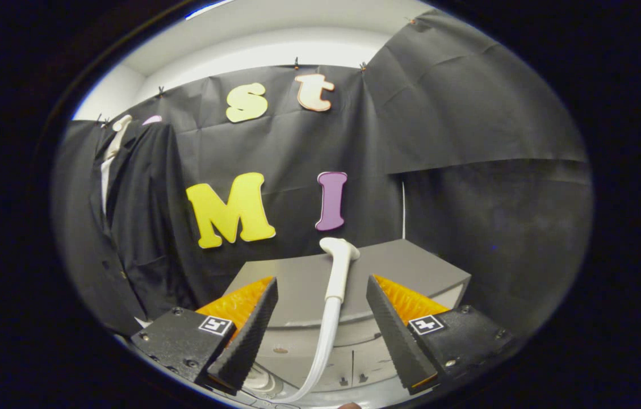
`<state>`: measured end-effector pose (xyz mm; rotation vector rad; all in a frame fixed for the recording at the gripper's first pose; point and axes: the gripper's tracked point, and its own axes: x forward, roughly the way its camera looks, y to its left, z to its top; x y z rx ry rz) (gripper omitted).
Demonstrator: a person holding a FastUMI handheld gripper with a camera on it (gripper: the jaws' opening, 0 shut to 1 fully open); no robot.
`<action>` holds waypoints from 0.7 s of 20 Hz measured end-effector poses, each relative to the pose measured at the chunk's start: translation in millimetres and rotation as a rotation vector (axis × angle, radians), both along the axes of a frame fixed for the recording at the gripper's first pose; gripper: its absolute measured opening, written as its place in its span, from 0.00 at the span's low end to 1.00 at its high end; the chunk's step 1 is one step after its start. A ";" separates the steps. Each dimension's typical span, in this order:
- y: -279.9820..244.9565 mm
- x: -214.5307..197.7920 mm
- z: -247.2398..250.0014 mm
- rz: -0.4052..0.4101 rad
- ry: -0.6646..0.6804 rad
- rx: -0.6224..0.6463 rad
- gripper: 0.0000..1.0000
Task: Iron the clothes twice with a garment steamer, once on the left side and once on the right side.
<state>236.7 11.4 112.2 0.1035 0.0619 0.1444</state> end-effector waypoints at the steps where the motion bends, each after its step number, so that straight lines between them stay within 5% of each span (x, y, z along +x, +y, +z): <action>1: -1.2 16.4 0.5 0.010 0.017 0.010 0.98; 11: 4.5 136.1 -40.3 0.091 0.289 0.000 0.93; 14: -9.6 155.4 -61.6 0.042 0.368 0.001 0.84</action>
